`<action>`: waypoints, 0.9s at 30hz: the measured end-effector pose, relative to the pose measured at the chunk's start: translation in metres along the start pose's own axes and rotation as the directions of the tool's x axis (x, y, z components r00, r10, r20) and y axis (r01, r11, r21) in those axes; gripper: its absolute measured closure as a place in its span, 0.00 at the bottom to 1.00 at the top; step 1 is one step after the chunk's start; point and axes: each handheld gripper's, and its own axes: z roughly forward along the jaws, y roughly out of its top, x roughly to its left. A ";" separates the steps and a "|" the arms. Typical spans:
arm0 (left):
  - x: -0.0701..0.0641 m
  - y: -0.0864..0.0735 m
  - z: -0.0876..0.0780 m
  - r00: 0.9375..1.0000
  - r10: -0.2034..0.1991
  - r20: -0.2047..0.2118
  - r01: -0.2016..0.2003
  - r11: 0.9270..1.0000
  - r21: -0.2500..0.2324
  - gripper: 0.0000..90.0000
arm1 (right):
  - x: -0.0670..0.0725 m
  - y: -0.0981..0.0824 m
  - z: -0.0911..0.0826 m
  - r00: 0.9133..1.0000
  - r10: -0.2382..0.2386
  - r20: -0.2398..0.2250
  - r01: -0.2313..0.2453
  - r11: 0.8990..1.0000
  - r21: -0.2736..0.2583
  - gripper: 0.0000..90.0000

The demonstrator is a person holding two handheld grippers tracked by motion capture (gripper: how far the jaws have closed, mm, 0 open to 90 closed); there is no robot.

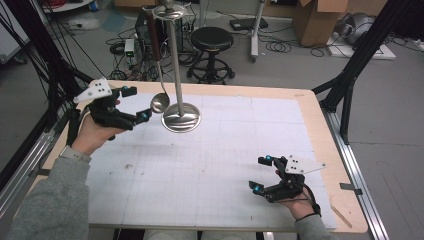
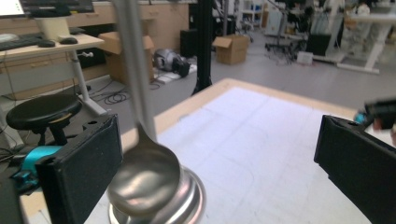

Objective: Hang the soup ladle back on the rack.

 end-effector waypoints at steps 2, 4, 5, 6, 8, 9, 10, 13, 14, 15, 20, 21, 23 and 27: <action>-0.007 -0.008 0.001 1.000 0.010 0.010 -0.010 1.000 0.013 0.02 | -0.001 0.001 0.002 1.000 0.005 -0.002 -0.005 1.000 -0.005 0.11; -0.014 -0.017 0.001 1.000 0.015 0.014 -0.015 1.000 0.024 0.02 | -0.002 0.001 0.002 1.000 0.003 0.001 -0.003 1.000 -0.006 0.11; -0.018 -0.021 0.001 1.000 0.019 0.017 -0.019 1.000 0.025 0.02 | -0.003 0.002 0.003 1.000 0.005 0.001 -0.005 1.000 -0.013 0.11; -0.021 -0.026 0.000 1.000 0.021 0.020 -0.022 0.999 0.025 0.02 | -0.004 0.002 0.003 1.000 0.003 0.002 -0.003 1.000 -0.014 0.11; -0.025 -0.035 -0.001 1.000 0.020 0.018 -0.021 0.999 0.046 0.02 | -0.005 0.003 0.002 1.000 0.005 0.002 -0.005 1.000 -0.020 0.11; -0.026 -0.039 -0.002 1.000 0.019 0.018 -0.020 0.999 0.045 0.02 | -0.005 0.003 0.002 1.000 0.006 0.004 -0.005 1.000 -0.029 0.11; -0.027 -0.044 -0.003 1.000 0.009 0.018 -0.010 0.999 0.045 0.02 | -0.005 0.004 0.002 1.000 0.010 0.009 -0.010 0.999 -0.036 0.11; -0.029 -0.055 -0.007 1.000 -0.016 0.010 0.015 0.999 0.048 0.02 | -0.007 0.004 0.002 1.000 0.010 0.011 -0.010 0.999 -0.038 0.11; -0.029 -0.058 -0.007 0.999 -0.032 0.008 0.032 0.998 0.049 0.02 | -0.007 0.004 0.003 1.000 0.007 0.013 -0.007 0.999 -0.038 0.11; -0.028 -0.060 -0.007 0.999 -0.044 0.003 0.043 0.997 0.064 0.02 | -0.007 0.004 0.003 1.000 0.014 0.011 -0.013 0.999 -0.034 0.11; -0.032 -0.062 -0.006 0.999 -0.038 -0.009 0.039 0.994 0.097 0.02 | -0.008 0.004 0.004 1.000 0.017 0.017 -0.016 0.999 -0.033 0.11; -0.033 -0.062 -0.007 0.999 -0.038 -0.009 0.038 0.994 0.103 0.02 | -0.008 0.004 0.003 1.000 0.009 0.018 -0.009 0.999 -0.035 0.11; -0.035 -0.065 -0.010 0.999 -0.035 -0.012 0.036 0.996 0.082 0.02 | -0.008 0.004 0.003 1.000 0.014 0.021 -0.013 0.999 -0.036 0.11; -0.032 -0.077 -0.018 0.997 -0.059 -0.042 0.063 0.993 0.099 0.02 | -0.008 0.005 0.002 1.000 0.012 0.026 -0.012 0.999 -0.036 0.11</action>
